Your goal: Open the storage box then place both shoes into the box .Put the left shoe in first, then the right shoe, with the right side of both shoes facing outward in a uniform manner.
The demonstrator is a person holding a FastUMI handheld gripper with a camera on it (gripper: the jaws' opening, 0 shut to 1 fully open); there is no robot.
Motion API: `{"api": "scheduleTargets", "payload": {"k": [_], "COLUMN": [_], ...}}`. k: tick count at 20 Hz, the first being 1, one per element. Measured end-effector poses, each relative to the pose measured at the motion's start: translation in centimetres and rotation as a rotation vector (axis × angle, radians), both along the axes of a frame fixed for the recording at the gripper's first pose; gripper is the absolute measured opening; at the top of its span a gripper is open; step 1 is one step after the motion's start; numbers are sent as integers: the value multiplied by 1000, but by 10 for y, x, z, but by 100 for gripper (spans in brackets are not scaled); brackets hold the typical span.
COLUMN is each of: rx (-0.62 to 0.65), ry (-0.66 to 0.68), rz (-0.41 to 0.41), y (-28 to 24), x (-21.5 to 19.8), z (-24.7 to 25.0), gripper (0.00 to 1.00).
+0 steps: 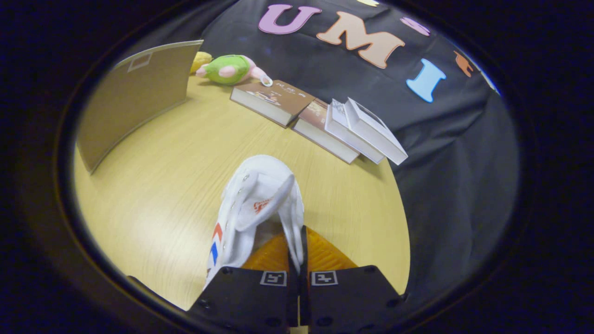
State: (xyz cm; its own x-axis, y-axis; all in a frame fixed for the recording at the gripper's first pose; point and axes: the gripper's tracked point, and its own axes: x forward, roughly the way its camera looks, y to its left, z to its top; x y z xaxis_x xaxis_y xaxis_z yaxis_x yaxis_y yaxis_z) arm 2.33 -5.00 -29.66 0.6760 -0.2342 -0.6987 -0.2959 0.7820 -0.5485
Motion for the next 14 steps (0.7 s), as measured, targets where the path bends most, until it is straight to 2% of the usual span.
{"api": "scheduleTargets", "payload": {"k": [6,11,14], "rx": [118,136,193], "ry": [-43,-76,-100], "rz": [-42,12,16], "y": [17,36,52], "x": [0,-4,-6], "z": [3,13,28], "gripper": [4,4,4]}}
